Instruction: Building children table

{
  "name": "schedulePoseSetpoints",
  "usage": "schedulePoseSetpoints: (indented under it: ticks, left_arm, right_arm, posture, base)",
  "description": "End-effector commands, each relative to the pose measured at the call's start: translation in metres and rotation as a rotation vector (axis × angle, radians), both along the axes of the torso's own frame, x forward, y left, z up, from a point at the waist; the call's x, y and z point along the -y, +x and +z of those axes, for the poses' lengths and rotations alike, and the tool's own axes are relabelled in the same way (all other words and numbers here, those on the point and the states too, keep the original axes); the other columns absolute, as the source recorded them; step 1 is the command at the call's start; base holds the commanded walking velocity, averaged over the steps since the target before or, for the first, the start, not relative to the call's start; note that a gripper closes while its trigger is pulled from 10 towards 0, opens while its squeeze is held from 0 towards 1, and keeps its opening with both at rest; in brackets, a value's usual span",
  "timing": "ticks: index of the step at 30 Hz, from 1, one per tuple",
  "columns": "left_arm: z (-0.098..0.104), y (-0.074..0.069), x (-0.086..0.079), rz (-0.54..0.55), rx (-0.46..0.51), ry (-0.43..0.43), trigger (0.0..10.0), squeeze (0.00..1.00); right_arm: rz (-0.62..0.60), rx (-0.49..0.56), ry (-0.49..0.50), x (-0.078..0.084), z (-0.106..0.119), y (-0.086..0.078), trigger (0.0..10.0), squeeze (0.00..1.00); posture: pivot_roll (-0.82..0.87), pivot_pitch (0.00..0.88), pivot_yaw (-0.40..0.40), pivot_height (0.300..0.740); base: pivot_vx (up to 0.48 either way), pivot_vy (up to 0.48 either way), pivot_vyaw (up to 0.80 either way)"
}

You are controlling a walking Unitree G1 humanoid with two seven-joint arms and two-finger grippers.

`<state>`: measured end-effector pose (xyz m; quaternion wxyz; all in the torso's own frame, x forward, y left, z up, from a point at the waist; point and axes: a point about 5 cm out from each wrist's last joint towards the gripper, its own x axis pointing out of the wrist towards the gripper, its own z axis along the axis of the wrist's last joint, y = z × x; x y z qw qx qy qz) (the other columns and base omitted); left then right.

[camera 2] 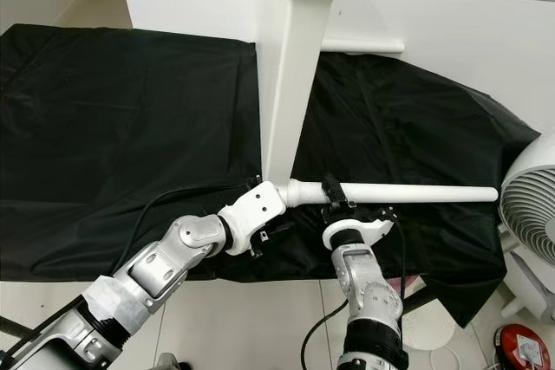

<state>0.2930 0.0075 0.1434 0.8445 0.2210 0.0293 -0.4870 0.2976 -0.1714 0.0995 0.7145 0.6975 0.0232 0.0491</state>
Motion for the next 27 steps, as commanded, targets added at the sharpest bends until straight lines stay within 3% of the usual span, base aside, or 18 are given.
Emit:
schedulePoseSetpoints:
  ticks: [1, 4, 14, 20, 27]
  left_arm:
    - [0.004, 0.012, -0.008, 0.082, 0.038, 0.014, 10.0, 0.0]
    - [0.005, 0.014, -0.009, 0.084, 0.042, 0.01, 10.0, 0.0]
    - [0.005, 0.016, -0.009, 0.083, 0.051, 0.005, 10.0, 0.0]
    - [0.005, 0.018, -0.01, 0.086, 0.056, 0.006, 10.0, 0.0]
    - [0.006, 0.018, -0.013, 0.086, 0.068, 0.013, 10.0, 0.0]
  right_arm:
    - [0.034, -0.005, 0.069, -0.022, -0.004, -0.008, 10.0, 0.0]
    - [0.019, 0.042, 0.073, -0.018, 0.004, -0.014, 10.0, 0.0]
    - [0.002, 0.033, 0.058, -0.01, 0.01, -0.025, 10.0, 0.0]
    - [0.005, 0.054, 0.03, -0.007, 0.02, -0.04, 10.0, 0.0]
    - [0.034, 0.106, -0.098, 0.0, 0.032, -0.053, 10.0, 0.0]
  posture:
    - [0.07, 0.13, -0.076, 0.74]
    - [0.06, 0.13, -0.073, 0.74]
    - [0.05, 0.134, -0.07, 0.74]
    - [0.05, 0.14, -0.067, 0.74]
    - [0.03, 0.142, -0.058, 0.74]
  base:
    - [0.0, 0.0, 0.0]
    - [0.0, 0.0, 0.0]
    - [0.0, 0.0, 0.0]
    - [0.0, 0.0, 0.0]
    - [0.0, 0.0, 0.0]
